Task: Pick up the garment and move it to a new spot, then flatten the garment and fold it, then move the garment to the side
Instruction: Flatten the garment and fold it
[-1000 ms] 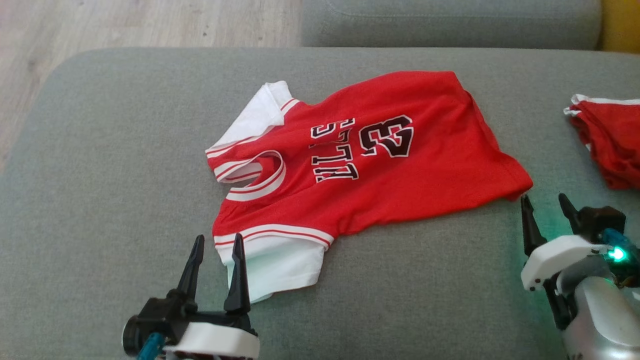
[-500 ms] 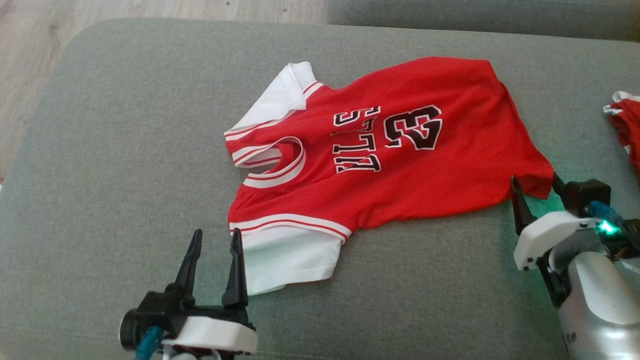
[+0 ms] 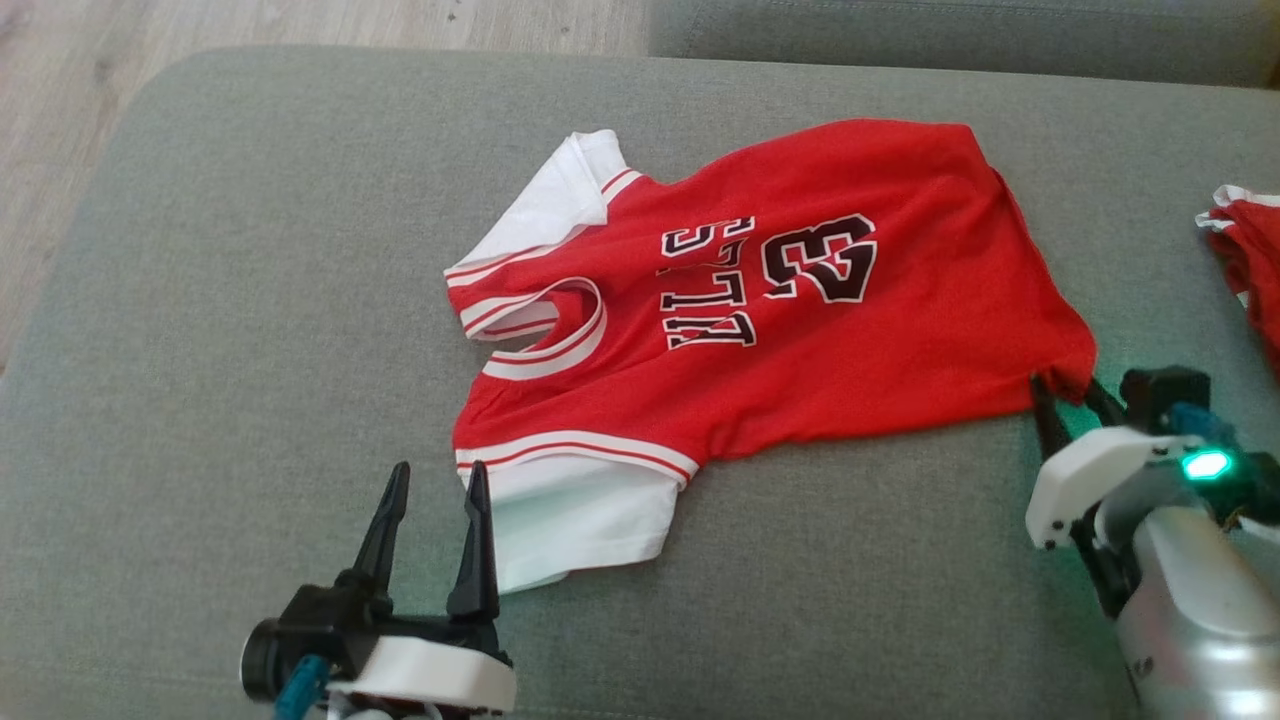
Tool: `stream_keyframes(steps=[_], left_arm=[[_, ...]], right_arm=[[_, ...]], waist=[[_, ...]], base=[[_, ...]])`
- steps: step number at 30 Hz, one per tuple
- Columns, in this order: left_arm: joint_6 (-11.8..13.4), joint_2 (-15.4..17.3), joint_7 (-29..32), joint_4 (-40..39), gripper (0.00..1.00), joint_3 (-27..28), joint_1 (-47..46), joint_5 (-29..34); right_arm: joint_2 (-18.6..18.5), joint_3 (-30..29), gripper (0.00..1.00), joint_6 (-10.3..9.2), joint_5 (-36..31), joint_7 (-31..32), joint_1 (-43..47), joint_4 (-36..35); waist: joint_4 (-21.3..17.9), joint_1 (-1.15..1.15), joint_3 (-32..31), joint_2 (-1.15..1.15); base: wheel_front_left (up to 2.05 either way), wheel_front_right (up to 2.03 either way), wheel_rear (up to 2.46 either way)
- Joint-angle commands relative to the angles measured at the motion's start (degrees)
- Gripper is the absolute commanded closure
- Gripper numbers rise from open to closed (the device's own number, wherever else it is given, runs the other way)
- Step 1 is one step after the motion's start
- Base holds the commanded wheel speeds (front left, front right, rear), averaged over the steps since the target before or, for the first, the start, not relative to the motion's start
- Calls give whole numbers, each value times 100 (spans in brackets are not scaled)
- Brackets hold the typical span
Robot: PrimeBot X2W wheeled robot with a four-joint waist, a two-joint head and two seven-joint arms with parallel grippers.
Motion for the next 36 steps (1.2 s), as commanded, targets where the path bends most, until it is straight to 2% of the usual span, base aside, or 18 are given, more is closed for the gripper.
stream_keyframes(steps=[1,2,4,5,11,17,21,27,32,36], left_arm=[[48,81,14,-166,0,138,-149,19],[50,87,22,-172,0,130,-151,22],[54,99,36,-183,0,115,-154,26],[58,104,42,-187,0,108,-153,27],[102,129,66,-213,0,93,-117,20],[156,132,53,-243,0,108,-16,-24],[172,139,36,-255,0,126,28,-55],[193,141,21,-262,0,129,49,-81],[187,145,11,-261,0,116,27,-96],[184,149,3,-253,0,115,-8,-107]], right_arm=[[-98,132,51,37,58,-97,-302,-68],[-108,141,56,37,74,-116,-342,-6],[-128,159,75,37,101,-156,-418,119],[-138,171,100,37,109,-176,-451,177],[-71,221,100,37,234,-404,-472,217],[63,282,100,37,530,-350,-14,-349],[61,343,100,37,755,-22,539,-1152],[-2,121,100,37,932,832,1655,-2890],[137,-132,100,37,934,1733,2576,-4289],[290,-339,100,37,950,2320,3079,-4918]], waist=[[-5,0,2,0],[-7,0,3,0],[-9,0,2,0],[-9,0,-3,0],[-51,0,-62,0],[-198,0,-182,0],[-331,0,-244,0],[-460,0,-300,0],[-479,0,-297,0],[-467,0,-274,0]], base=[[0,0,0],[0,0,0],[0,0,0],[0,0,0],[0,0,0],[0,0,0],[0,0,0],[0,0,0],[0,0,0],[0,0,0]])
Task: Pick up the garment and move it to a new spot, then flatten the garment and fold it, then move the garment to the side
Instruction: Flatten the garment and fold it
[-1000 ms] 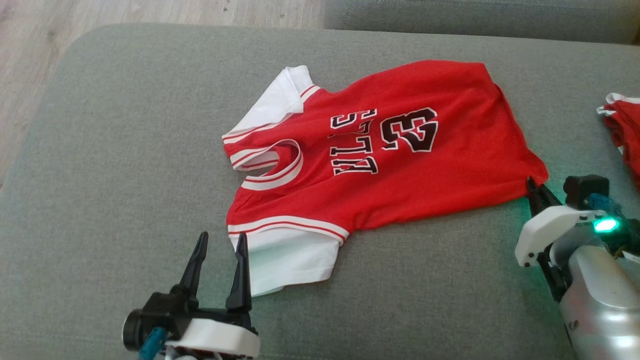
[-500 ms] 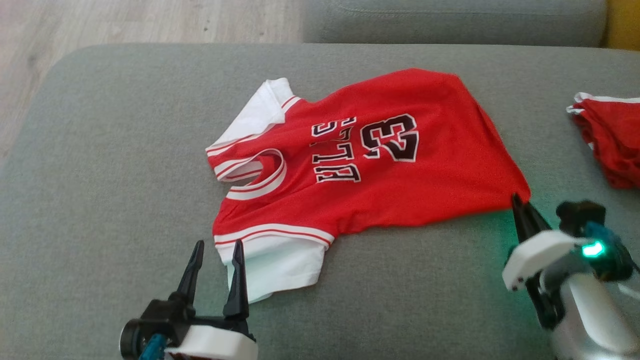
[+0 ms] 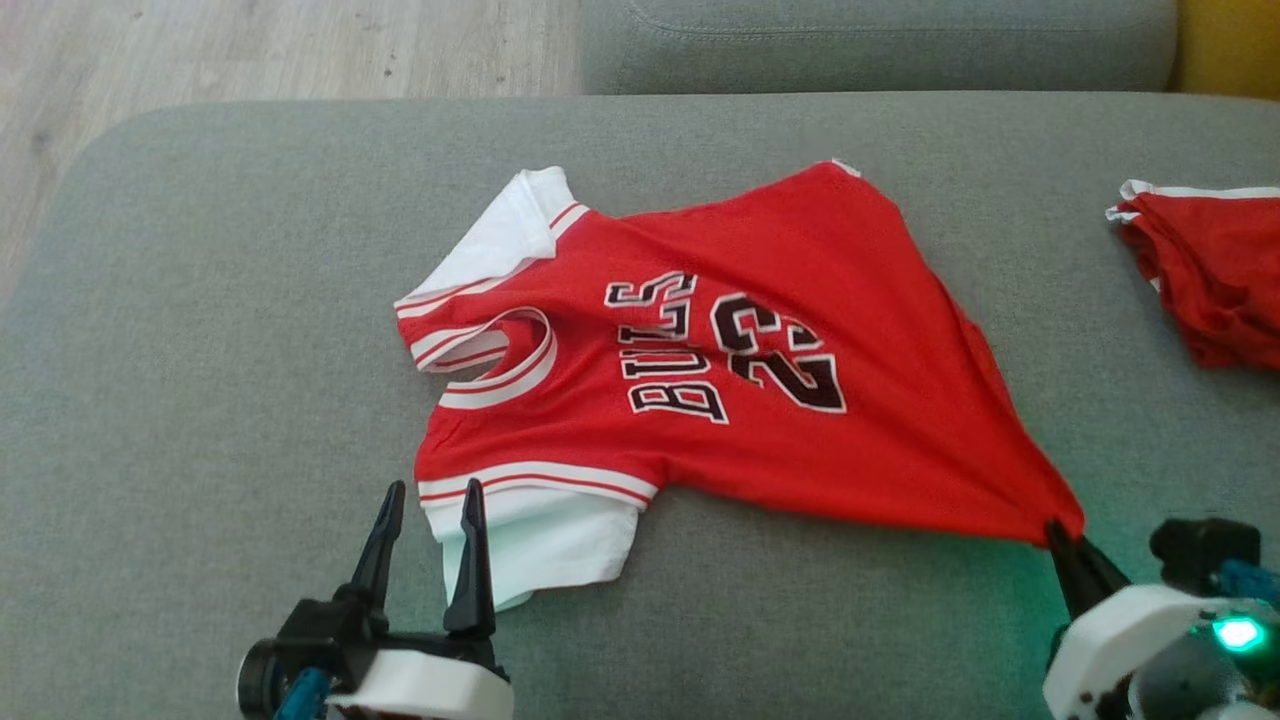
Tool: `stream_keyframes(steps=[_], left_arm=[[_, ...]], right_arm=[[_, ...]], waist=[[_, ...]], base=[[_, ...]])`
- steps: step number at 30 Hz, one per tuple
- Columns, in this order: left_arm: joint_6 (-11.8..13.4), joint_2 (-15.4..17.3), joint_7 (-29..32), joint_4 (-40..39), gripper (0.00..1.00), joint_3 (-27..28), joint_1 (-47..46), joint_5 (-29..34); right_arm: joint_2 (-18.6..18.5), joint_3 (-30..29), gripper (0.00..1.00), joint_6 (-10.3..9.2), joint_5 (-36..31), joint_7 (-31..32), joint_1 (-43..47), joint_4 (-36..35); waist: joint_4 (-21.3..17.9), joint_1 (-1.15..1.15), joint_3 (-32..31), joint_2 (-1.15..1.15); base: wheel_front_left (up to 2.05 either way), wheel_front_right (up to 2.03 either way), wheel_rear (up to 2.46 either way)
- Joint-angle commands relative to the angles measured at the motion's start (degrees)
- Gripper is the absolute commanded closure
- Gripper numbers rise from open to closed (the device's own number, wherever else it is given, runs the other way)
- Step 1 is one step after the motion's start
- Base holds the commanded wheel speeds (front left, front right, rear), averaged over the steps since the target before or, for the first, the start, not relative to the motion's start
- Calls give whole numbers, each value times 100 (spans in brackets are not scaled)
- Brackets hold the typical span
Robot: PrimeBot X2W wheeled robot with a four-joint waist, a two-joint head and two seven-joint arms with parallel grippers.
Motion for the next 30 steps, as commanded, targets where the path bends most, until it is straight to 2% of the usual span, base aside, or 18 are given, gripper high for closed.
stream_keyframes(steps=[1,2,4,5,6,11,16,20,30], left_arm=[[28,81,-84,-181,0,188,-166,-45],[25,80,-87,-172,0,187,-176,-47],[19,75,-92,-150,0,179,-199,-52],[17,73,-94,-142,0,178,-210,-55],[18,72,-97,-138,0,180,-218,-59],[22,75,-110,-112,0,180,-223,-74],[30,74,-121,-83,0,182,-220,-94],[25,70,-129,-59,0,168,-221,-107],[12,72,-139,56,0,153,-165,-183]], right_arm=[[-63,27,100,37,8,46,-102,-238],[-37,-21,100,37,-5,78,-68,-260],[42,-195,51,37,-28,43,-53,-232],[84,-298,10,37,-34,2,-62,-205],[128,-417,0,37,-26,-46,-84,-173],[206,-915,0,37,-197,-263,-216,30],[235,-991,0,37,-300,-450,-351,45],[230,-862,0,37,-392,-541,-452,-73],[272,-118,0,37,-393,-631,-577,-164]], waist=[[2,0,12,0],[7,0,16,0],[25,0,14,0],[33,0,10,0],[37,0,8,0],[55,0,-18,0],[61,0,-53,0],[82,0,-103,0],[175,0,-286,0]], base=[[0,0,0],[0,0,0],[0,0,0],[0,0,0],[0,0,0],[0,0,0],[0,0,0],[0,0,0],[0,0,0]])
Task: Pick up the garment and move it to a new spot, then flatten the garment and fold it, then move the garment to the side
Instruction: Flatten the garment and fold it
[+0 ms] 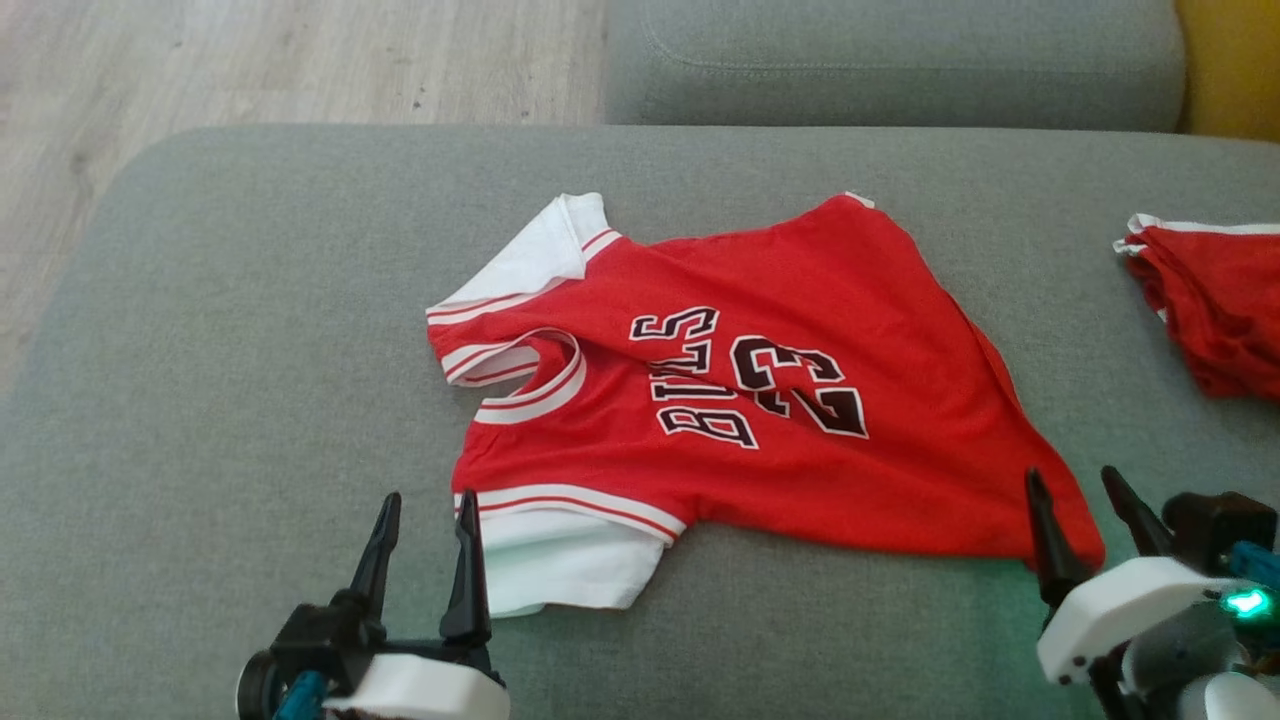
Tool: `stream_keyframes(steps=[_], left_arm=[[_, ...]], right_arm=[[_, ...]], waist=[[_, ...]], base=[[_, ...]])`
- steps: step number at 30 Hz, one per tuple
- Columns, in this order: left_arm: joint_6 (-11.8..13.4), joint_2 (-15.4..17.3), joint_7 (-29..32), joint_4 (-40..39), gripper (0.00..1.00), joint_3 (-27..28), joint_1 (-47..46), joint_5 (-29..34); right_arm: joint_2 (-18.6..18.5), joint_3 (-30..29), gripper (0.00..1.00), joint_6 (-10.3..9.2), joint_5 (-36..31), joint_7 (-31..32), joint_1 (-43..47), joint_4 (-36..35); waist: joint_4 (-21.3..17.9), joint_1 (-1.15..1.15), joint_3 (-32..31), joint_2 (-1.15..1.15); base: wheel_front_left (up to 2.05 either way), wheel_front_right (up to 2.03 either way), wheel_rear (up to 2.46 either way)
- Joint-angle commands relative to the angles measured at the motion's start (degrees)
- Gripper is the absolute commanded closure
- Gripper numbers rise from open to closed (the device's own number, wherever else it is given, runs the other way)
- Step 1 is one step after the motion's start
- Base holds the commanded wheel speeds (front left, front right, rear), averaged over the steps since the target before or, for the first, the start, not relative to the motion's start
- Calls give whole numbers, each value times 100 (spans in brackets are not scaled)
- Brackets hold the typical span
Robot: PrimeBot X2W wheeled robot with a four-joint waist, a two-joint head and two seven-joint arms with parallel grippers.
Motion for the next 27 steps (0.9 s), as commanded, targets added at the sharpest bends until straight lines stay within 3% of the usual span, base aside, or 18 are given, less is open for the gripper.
stream_keyframes(steps=[1,9,15,27], left_arm=[[13,64,-89,-138,0,159,-144,-44],[19,77,-97,-128,0,142,-115,-65],[32,80,-104,-158,0,116,-97,-62],[32,77,-118,-150,0,62,-121,-60]], right_arm=[[-23,164,0,37,13,-113,-270,-187],[-192,208,0,37,-237,-167,-41,128],[-665,428,0,37,-576,-17,177,237],[-1157,854,0,37,-473,34,-232,1123]], waist=[[28,0,-33,0],[76,0,-71,0],[104,0,-33,0],[192,0,99,0]], base=[[0,0,0],[0,0,0],[0,0,0],[0,0,0]])
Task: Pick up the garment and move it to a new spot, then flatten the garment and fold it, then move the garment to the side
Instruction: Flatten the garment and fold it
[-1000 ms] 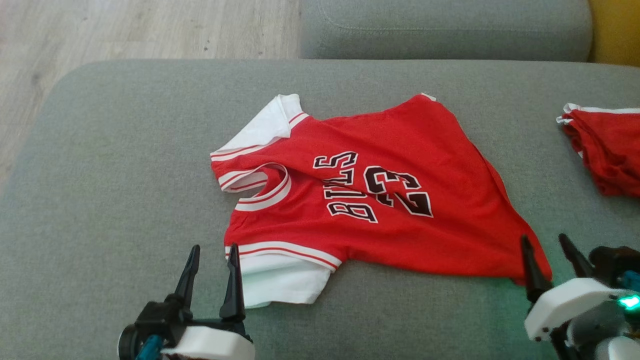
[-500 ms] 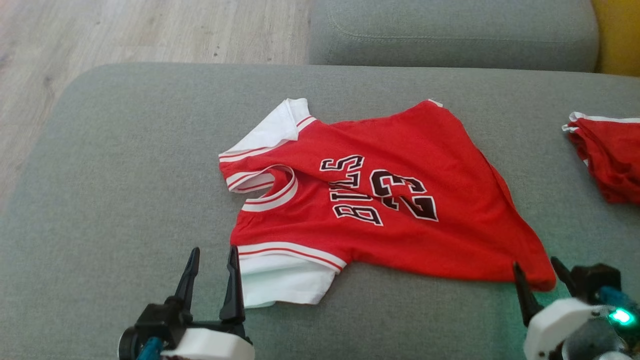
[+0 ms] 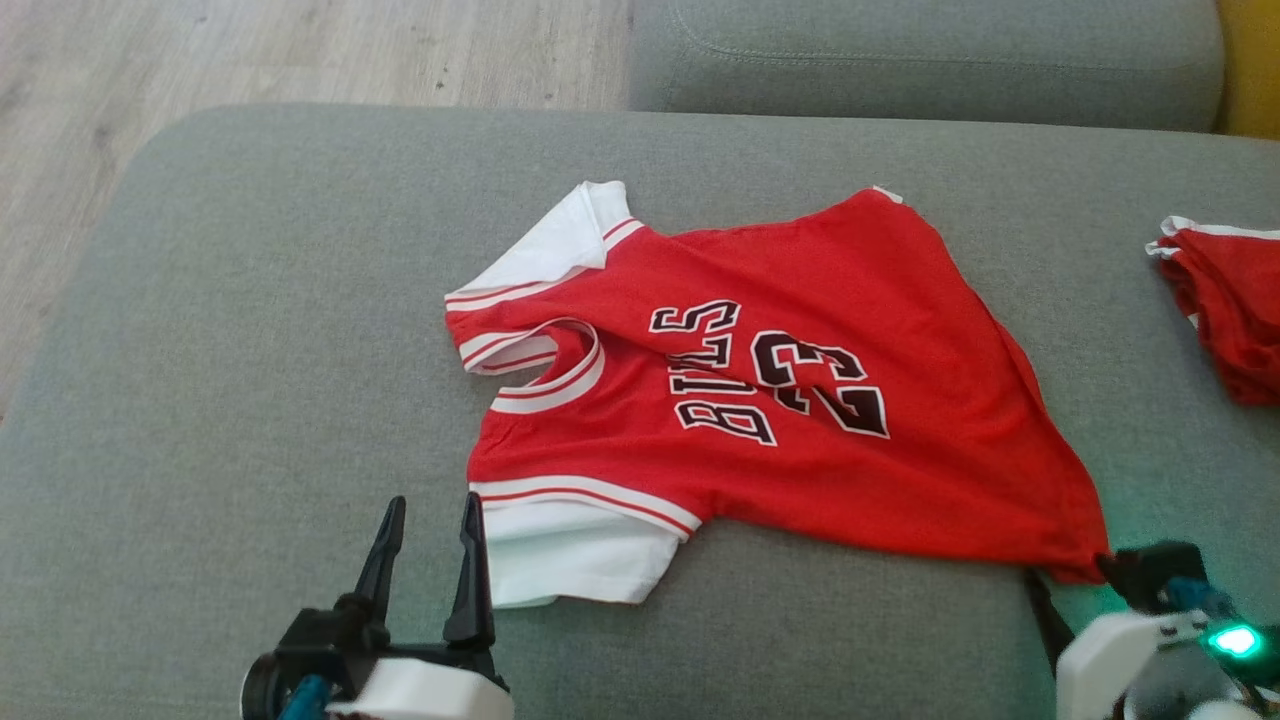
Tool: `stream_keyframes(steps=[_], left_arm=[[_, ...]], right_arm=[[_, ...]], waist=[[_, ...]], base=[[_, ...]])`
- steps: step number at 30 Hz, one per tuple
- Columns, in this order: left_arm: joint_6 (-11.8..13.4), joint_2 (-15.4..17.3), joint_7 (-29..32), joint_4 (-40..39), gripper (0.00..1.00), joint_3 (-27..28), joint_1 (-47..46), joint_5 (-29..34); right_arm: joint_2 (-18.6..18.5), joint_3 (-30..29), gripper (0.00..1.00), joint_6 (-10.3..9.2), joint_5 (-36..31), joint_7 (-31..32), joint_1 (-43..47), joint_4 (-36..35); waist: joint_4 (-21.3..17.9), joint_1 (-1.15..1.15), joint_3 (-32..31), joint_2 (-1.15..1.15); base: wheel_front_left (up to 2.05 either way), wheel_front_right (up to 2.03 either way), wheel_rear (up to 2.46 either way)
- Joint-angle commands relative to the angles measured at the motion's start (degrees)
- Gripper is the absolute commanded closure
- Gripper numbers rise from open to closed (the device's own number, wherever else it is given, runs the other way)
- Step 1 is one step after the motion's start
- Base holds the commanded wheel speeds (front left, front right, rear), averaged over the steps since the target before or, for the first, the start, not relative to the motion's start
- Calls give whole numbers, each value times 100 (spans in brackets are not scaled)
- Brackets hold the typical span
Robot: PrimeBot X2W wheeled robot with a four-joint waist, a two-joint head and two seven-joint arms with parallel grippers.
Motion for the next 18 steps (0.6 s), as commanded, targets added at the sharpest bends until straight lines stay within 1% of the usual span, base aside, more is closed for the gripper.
stream_keyframes(steps=[1,5,6,7,8,9,14,18], left_arm=[[32,70,-70,-175,0,137,-134,-10],[35,79,-71,-164,0,119,-147,-7],[35,79,-71,-160,0,111,-151,-7],[34,78,-71,-155,0,103,-155,-8],[33,77,-70,-150,0,96,-158,-11],[34,78,-70,-146,0,91,-162,-13],[49,85,-71,-135,0,88,-173,-27],[62,92,-74,-132,0,86,-176,-35]], right_arm=[[-201,139,0,37,33,-108,-348,-98],[-219,288,0,37,7,-347,-751,307],[-226,327,25,37,-6,-418,-845,394],[-233,362,67,37,-22,-467,-931,482],[-240,392,89,37,-32,-513,-1025,560],[-255,411,100,37,-47,-553,-1124,635],[-433,450,100,37,-199,-763,-1699,849],[-559,380,100,37,-491,-835,-2271,827]], waist=[[14,0,12,0],[53,0,35,0],[65,0,37,0],[75,0,37,0],[84,0,37,0],[91,0,39,0],[85,0,40,0],[49,0,25,0]], base=[[0,0,0],[0,0,0],[0,0,0],[0,0,0],[0,0,0],[0,0,0],[0,0,0],[0,0,0]])
